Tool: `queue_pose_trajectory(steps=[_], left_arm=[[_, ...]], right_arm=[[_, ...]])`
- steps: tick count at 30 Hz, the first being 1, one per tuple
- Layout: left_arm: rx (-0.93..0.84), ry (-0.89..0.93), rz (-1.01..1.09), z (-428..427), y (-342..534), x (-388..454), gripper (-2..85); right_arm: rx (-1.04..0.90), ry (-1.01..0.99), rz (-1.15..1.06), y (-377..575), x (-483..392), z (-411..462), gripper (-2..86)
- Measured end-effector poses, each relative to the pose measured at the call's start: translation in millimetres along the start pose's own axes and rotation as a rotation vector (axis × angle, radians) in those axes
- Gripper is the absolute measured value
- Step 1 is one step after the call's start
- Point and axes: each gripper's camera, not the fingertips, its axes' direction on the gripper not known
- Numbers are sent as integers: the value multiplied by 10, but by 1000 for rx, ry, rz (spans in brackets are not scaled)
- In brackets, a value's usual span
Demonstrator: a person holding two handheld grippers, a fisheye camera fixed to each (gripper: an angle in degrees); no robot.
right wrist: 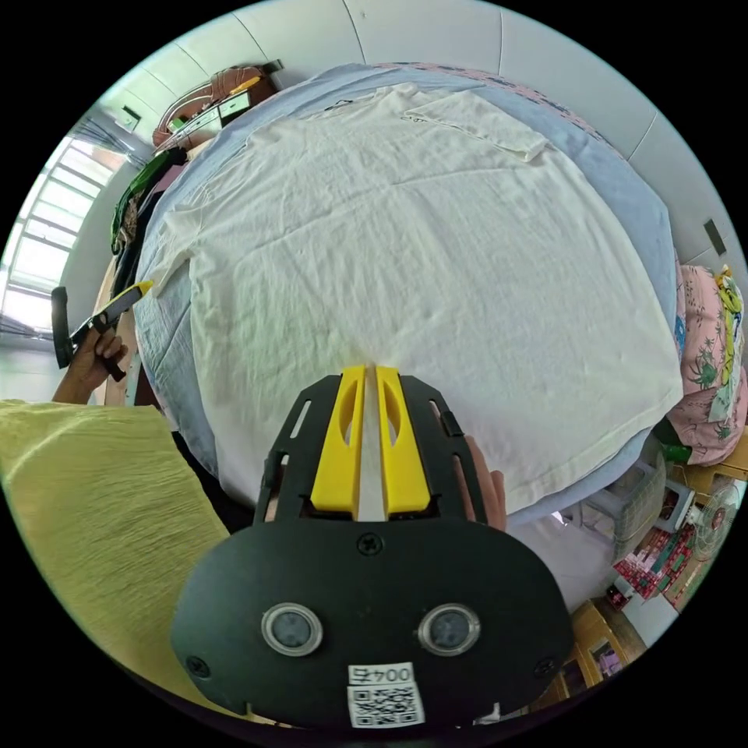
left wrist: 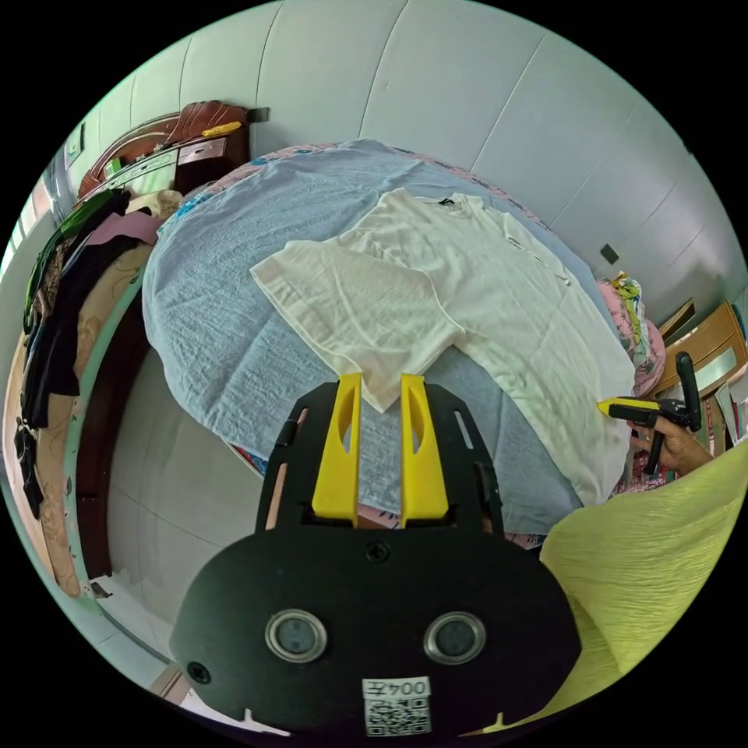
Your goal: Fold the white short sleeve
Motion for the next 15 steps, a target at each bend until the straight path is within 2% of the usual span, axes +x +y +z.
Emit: queue_pose_trajectory(steps=[15], left_arm=[[15, 102, -57, -305, -178, -915, 38]], right_arm=[[14, 50, 22, -154, -58, 578, 13]])
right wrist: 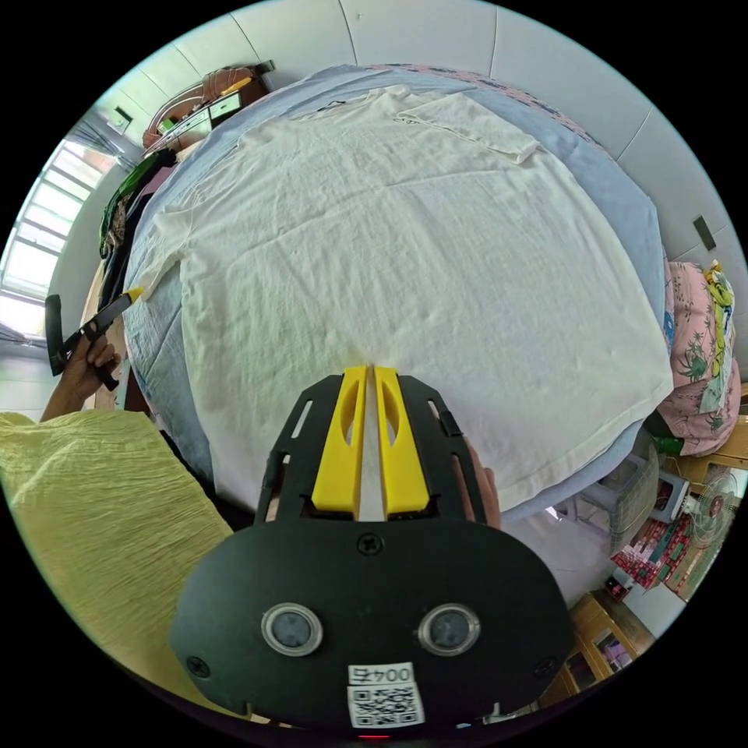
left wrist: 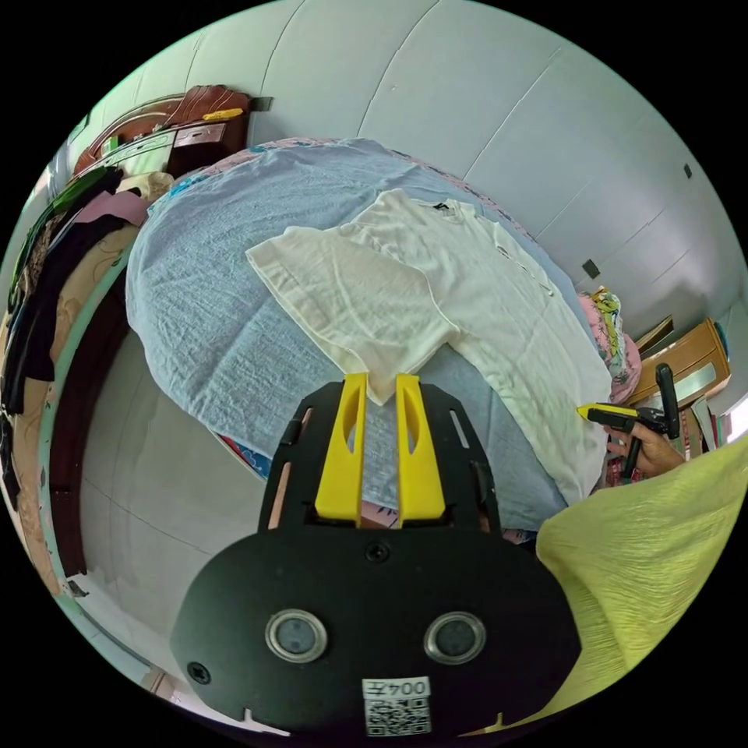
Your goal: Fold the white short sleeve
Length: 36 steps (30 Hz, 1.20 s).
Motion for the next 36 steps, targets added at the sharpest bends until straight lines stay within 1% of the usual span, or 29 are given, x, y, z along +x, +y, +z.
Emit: queue_pose_trajectory(steps=[5, 11, 17, 19, 22, 24, 26, 28, 29, 33, 36], left_arm=[[-9, 63, -28, -43, -134, -289, 16], [21, 79, -21, -344, -224, -315, 9], [-40, 11, -25, -80, -186, -303, 14], [-48, 17, -35, -23, -191, -329, 18], [-36, -1, -28, -100, -223, -347, 25], [14, -45, 17, -231, -269, -357, 30], [90, -148, 133, -378, -429, -428, 43], [112, -219, 229, -405, -637, -552, 59], [112, -225, 266, -396, -815, -686, 67], [61, -232, 368, -213, -1334, -1028, 79], [-33, -231, 482, 41, -1671, -1106, 84]], right_arm=[[1, 11, -5, -41, 10, 189, 10], [6, 10, 2, -72, 67, 384, 8], [-2, 13, 6, -122, 142, 570, 8], [-5, 15, 11, -136, 167, 625, 9], [-2, 26, 9, -142, 200, 716, 10], [3, 24, 19, -138, 237, 769, 11], [6, 12, 41, -138, 309, 839, 12], [5, 9, 46, -144, 355, 891, 13], [4, 12, 41, -147, 376, 926, 13], [-2, 26, 36, -158, 436, 1034, 14], [-2, 39, 44, -154, 490, 1124, 15]])
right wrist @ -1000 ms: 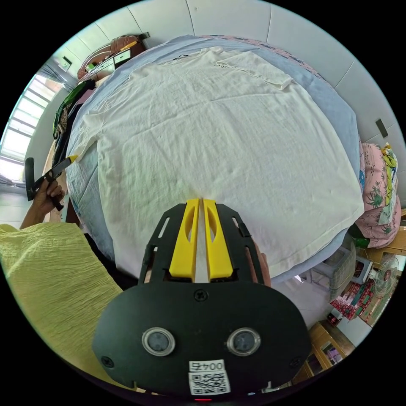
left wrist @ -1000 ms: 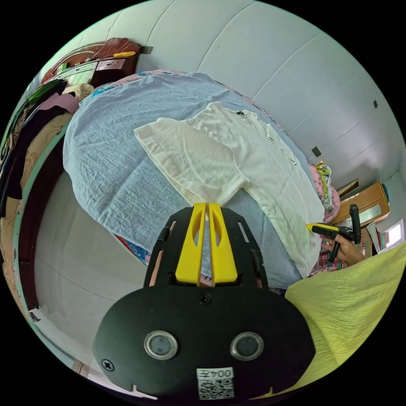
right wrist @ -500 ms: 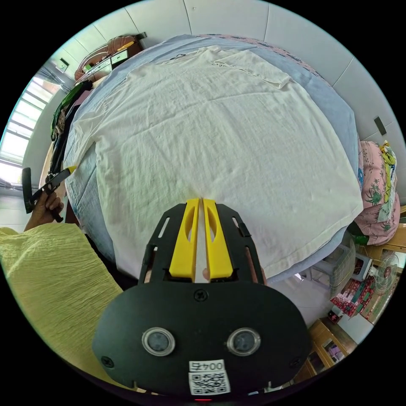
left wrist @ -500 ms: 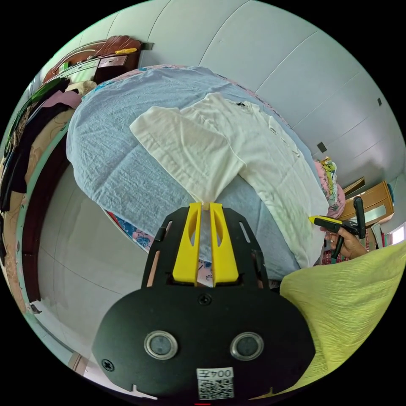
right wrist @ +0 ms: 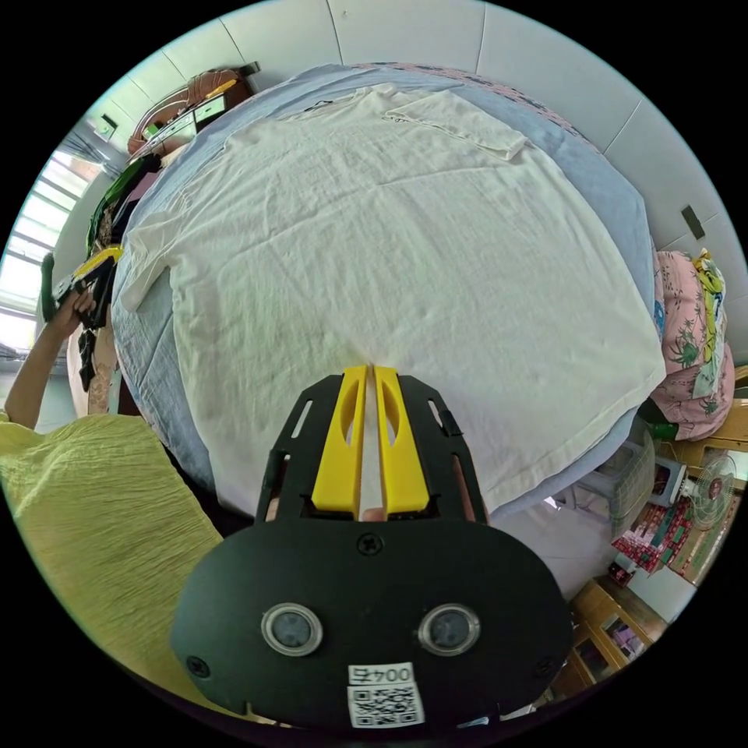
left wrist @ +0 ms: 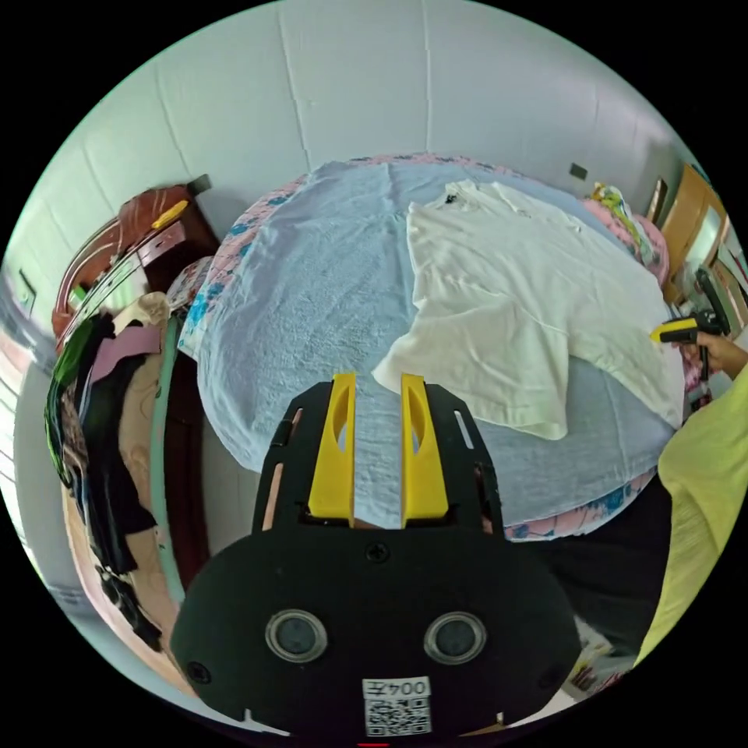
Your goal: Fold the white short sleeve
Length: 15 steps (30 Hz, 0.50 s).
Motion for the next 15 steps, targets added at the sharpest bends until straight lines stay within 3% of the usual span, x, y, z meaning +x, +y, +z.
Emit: queue_pose_trajectory(steps=[8, 15], left_arm=[[-126, 149, 122, 451, -458, -66, 37], [-162, 72, 41, 320, -460, -7, 18]], right_arm=[[1, 39, 7, 45, 168, 267, 19], [5, 11, 36, 137, 446, 475, 21]])
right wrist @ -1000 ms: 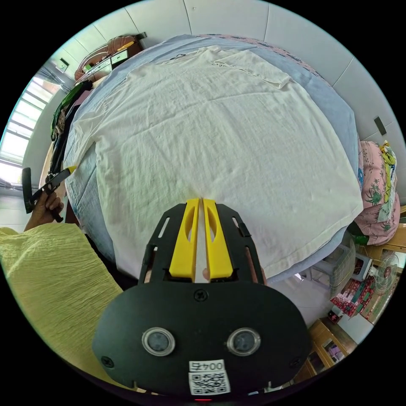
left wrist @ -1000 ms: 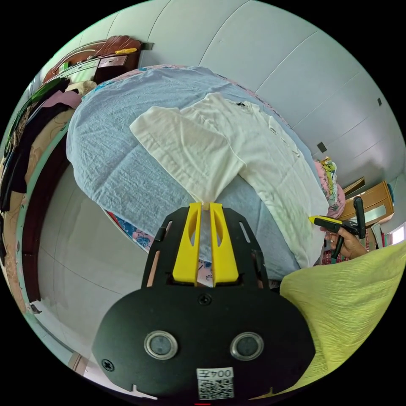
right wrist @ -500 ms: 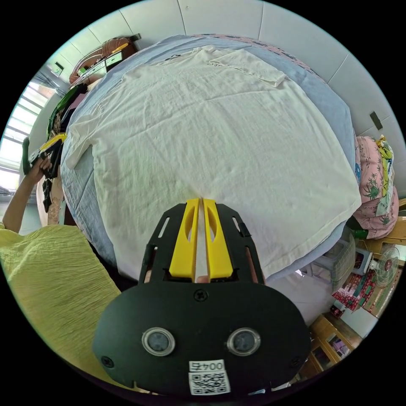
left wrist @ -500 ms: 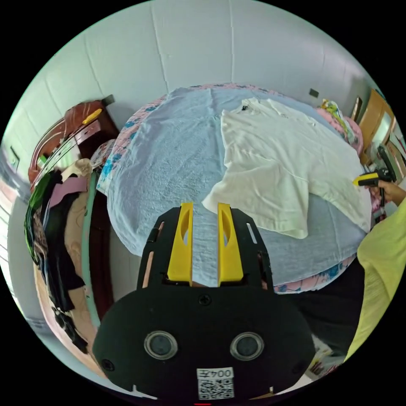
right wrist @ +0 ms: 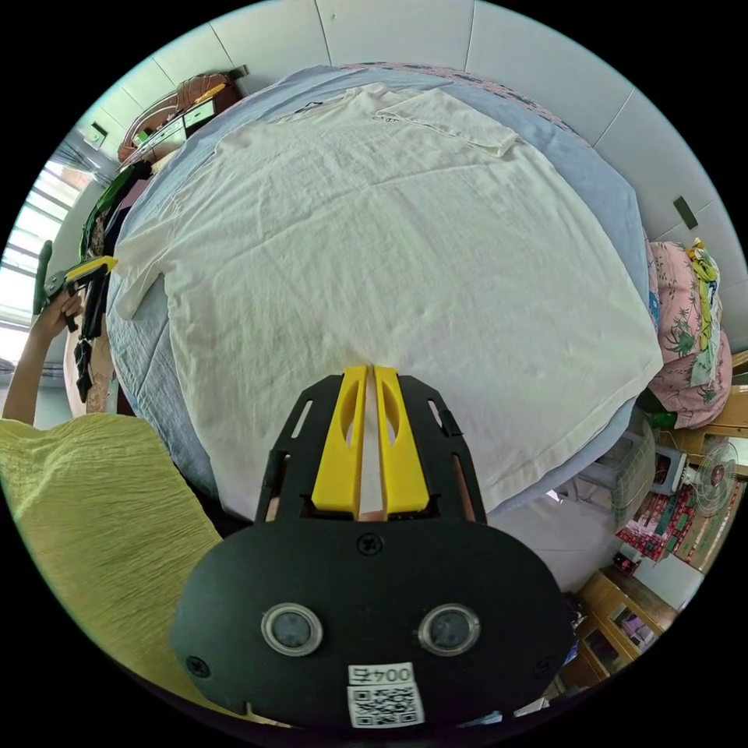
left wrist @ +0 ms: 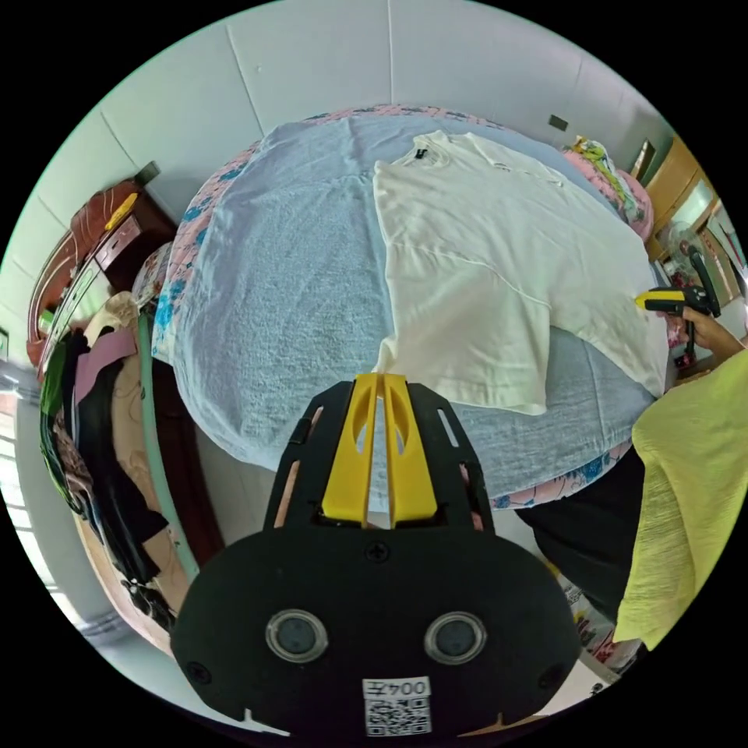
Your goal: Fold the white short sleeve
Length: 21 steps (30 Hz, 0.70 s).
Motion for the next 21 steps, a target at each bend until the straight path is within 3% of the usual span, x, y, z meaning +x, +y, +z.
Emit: queue_pose_trajectory(steps=[5, 8, 11, 13, 16, 19, 21], left_arm=[[-54, 2, -186, 307, 53, -352, 15], [34, -20, -278, 131, 85, -480, 11], [220, 56, -182, -139, 53, -319, 6], [253, 149, -95, -124, -39, -190, 5], [169, 143, -15, 138, -261, -8, 4], [24, 80, -76, 469, -416, -41, 3], [34, 98, -104, 487, -433, -80, 3]], right_arm=[[22, 14, 3, 148, 176, 181, 21], [10, 5, -6, 228, 294, 258, 12], [119, -80, -37, 356, 277, 56, 24], [208, -153, -98, 403, 144, -72, 47], [238, -261, -248, 329, -265, -46, 58], [223, -335, -420, 211, -823, 137, 64], [198, -364, -523, 170, -1188, 278, 64]])
